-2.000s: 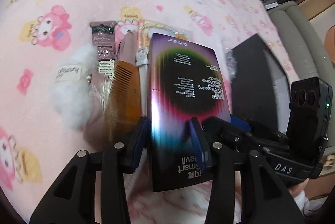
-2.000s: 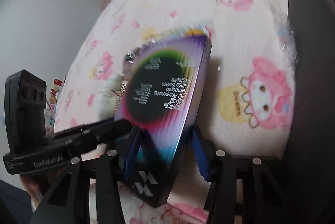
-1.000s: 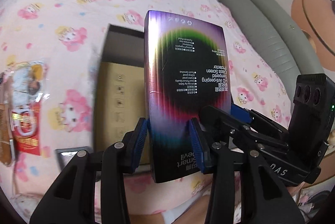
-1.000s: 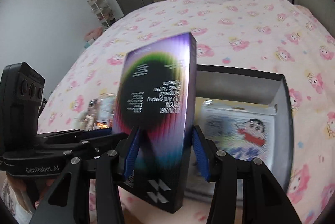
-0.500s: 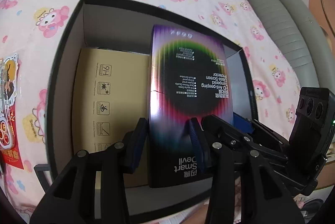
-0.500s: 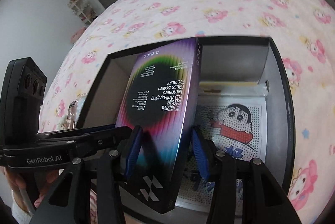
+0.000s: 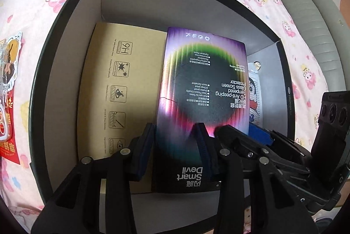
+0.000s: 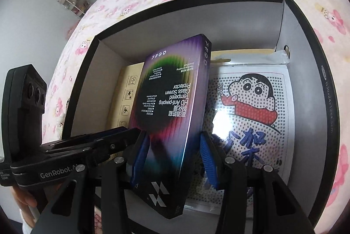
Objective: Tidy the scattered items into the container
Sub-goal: 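Lower the purple box into the black box beside the bead-art packet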
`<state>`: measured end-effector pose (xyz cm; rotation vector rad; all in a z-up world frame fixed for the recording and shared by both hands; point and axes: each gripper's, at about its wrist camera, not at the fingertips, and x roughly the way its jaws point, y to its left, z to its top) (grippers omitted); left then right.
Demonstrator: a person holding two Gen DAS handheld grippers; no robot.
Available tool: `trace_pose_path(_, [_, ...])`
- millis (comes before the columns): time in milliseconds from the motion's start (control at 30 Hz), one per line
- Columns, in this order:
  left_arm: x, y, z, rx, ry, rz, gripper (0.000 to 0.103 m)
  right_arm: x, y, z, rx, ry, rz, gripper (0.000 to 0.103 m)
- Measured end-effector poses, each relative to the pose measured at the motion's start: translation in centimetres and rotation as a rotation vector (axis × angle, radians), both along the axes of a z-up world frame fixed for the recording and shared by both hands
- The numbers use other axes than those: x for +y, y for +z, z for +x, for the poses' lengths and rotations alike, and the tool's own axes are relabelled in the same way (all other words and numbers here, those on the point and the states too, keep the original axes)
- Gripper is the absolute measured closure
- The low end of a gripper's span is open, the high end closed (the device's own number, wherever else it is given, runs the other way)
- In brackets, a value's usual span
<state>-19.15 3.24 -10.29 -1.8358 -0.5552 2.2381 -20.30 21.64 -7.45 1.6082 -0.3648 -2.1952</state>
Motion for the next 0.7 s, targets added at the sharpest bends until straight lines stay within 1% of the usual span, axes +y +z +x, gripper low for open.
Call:
trace_pose_path(200, [-0.2,0.3,-0.3,-0.017,0.010,-0.053,0.064,-0.8,-0.7,0.3,-0.029,0.027,0.004,0.059])
trace_pose_path(367, [0.1,0.8,0.6,0.016,0.016,-0.116,0.064,-1.1,0.1,0.7,-0.002,0.043,-0.001,0.059])
trace_pose_path(400, [0.3,1.1,0.9,0.030,0.019,-0.158,0.064,-0.8,0.5,0.8,0.007,0.036,-0.016,0.059])
trace_pose_path(467, [1.2,1.9,1.2,0.062,0.015,-0.280,0.064,-0.1,1.3,1.0,0.032,0.011,-0.029,0.059])
trace_pose_path(500, [1.8,2.5,1.3,0.090,0.013,-0.341,0.064,0.3,1.8,1.0,0.056,-0.011,-0.019,0.059])
trace_pose_path(533, [2.5,3.2,1.3,0.117,0.004,-0.358,0.064,0.7,2.1,0.8,0.078,-0.042,0.017,0.059])
trace_pose_path(600, [3.7,3.9,1.0,0.144,-0.025,-0.323,0.063,1.2,2.1,0.7,0.102,-0.091,0.091,0.059])
trace_pose_path(633, [4.3,4.1,0.8,0.148,-0.046,-0.294,0.064,1.4,2.1,0.6,0.103,-0.107,0.110,0.059])
trace_pose_path(667, [4.8,4.1,0.5,0.146,-0.060,-0.290,0.067,1.5,2.0,0.6,0.099,-0.114,0.111,0.059])
trace_pose_path(700, [5.1,4.0,0.2,0.140,-0.071,-0.300,0.066,1.6,2.0,0.5,0.094,-0.114,0.107,0.060])
